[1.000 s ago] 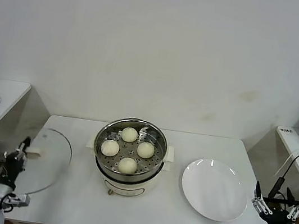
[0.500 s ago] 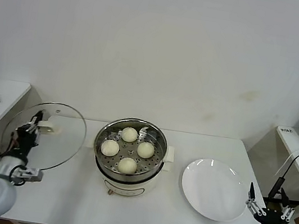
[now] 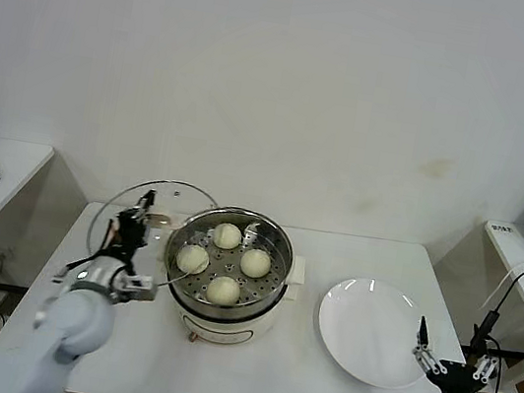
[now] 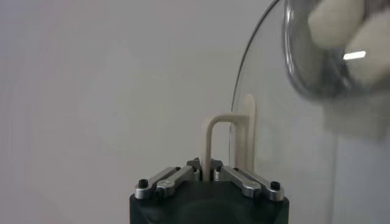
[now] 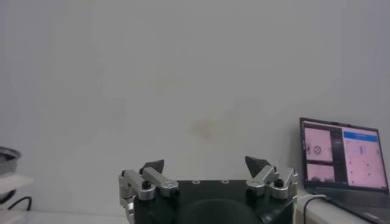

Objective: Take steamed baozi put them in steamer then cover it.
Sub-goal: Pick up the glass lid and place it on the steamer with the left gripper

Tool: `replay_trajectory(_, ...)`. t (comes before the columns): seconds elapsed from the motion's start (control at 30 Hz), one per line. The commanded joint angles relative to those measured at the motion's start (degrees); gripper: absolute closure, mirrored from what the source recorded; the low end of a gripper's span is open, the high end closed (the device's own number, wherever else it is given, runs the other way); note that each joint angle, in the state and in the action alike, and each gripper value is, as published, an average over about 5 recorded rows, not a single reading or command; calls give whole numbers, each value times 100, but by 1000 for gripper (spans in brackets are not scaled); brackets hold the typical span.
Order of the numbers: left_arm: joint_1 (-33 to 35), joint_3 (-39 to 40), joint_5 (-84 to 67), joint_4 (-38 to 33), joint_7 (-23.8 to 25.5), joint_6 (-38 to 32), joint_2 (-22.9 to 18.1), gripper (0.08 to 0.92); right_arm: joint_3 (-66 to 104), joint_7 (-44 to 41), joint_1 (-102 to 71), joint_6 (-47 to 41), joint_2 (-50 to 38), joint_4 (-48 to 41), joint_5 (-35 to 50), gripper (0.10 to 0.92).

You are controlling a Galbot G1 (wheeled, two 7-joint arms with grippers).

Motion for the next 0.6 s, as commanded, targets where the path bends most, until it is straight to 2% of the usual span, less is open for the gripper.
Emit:
replay_trajectory(0.03,-1102,1109,1244,446,641,691,-1273,851,-232,4,73,23,106,-31,-208,203)
replay_trajectory(0.3,-963,1378,1825,669,933,814,-1917,851,-356,4,123,41,155,-107,-288,203)
replay_trajectory(0.6,-918,1417,2092,1011,1106,776,-2198,851,-419,5,126,60,153,-119,-304,203)
